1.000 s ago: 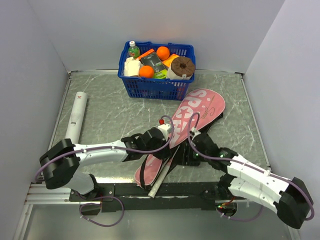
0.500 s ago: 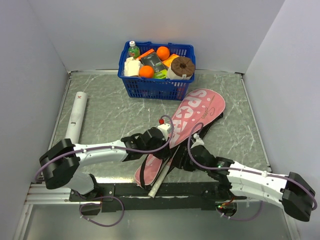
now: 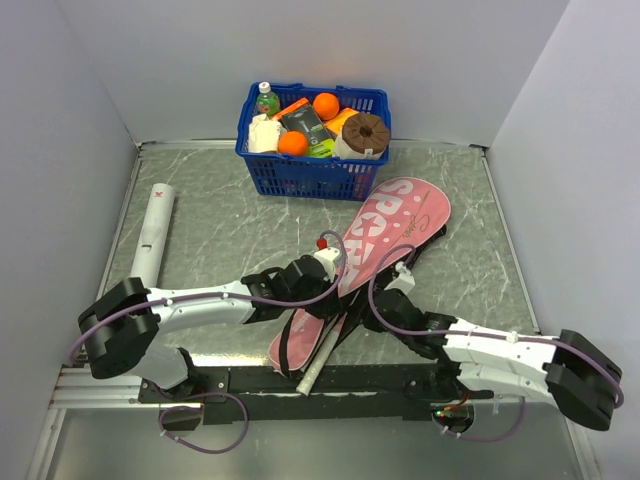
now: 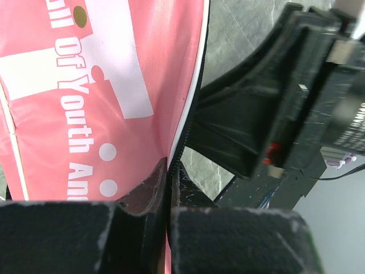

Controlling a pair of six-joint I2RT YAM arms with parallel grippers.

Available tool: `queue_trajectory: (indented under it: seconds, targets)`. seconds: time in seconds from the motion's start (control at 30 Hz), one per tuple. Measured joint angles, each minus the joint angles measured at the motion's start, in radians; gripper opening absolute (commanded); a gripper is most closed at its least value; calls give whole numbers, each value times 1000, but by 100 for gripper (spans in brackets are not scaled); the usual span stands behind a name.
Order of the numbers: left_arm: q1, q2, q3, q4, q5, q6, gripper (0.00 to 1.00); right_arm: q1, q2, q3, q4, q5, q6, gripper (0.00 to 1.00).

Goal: Pack up the badminton gear

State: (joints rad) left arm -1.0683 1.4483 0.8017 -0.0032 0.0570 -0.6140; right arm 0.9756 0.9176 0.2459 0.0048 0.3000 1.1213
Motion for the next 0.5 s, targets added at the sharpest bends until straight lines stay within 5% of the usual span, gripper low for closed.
queue_trajectory:
  seconds: [0.23,0.37,0.5]
  targets:
    - [1,0,-1,1,2,0,1,0,156,-3,149,32,0,32]
    - [2,-4,-13,12,3,0,1,-1,229,-3,235,35,3,10]
    - [3,-8,-18,13,2,0,1,-8,259,-3,280,44,37,0]
